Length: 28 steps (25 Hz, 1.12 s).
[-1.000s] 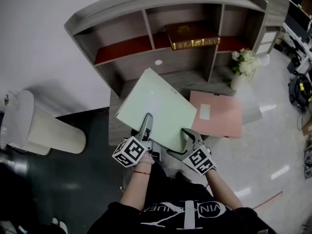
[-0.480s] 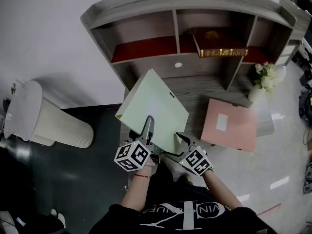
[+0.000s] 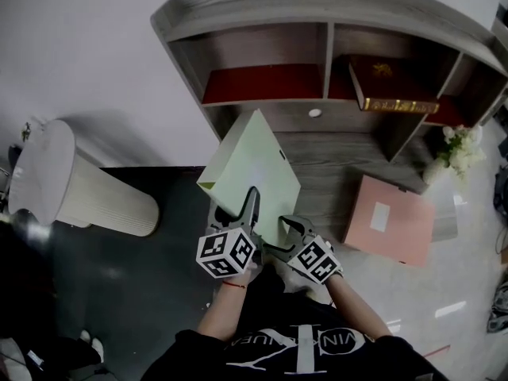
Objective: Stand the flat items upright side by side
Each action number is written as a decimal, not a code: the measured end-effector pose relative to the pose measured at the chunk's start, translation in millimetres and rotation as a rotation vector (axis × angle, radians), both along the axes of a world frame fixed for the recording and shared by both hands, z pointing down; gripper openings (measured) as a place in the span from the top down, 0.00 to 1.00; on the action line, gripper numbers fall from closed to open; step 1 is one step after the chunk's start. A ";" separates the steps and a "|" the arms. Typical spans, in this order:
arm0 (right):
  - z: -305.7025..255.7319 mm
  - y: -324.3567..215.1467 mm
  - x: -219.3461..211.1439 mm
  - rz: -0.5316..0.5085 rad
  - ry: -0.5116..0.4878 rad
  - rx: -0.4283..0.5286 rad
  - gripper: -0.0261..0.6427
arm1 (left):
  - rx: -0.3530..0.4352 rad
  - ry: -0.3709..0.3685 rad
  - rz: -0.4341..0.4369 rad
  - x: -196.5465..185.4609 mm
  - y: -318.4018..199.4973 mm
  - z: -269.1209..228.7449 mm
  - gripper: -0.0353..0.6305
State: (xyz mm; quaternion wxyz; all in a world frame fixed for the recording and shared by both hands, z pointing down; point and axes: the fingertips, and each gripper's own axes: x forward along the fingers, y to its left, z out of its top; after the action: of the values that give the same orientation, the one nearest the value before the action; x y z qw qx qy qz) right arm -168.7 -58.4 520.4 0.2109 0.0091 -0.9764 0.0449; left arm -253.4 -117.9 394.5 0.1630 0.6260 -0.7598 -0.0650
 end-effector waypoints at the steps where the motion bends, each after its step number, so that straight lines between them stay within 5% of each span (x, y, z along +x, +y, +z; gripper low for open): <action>1: 1.2 -1.6 -4.8 -0.007 -0.002 -0.007 0.41 | -0.004 -0.006 -0.005 -4.2 -1.7 0.8 0.52; 15: 15.5 -30.1 -68.1 -0.089 0.008 -0.003 0.40 | -0.040 -0.158 0.005 -43.3 -26.9 2.0 0.50; 28: 46.7 -52.3 -89.1 -0.142 0.078 0.055 0.38 | -0.107 -0.182 0.062 -52.6 -37.5 25.8 0.48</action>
State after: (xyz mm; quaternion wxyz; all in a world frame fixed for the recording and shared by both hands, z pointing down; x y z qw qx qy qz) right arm -257.8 -110.7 567.2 0.2512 -0.0525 -0.9665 0.0027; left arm -306.0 -155.4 420.4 0.1286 0.6427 -0.7543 0.0380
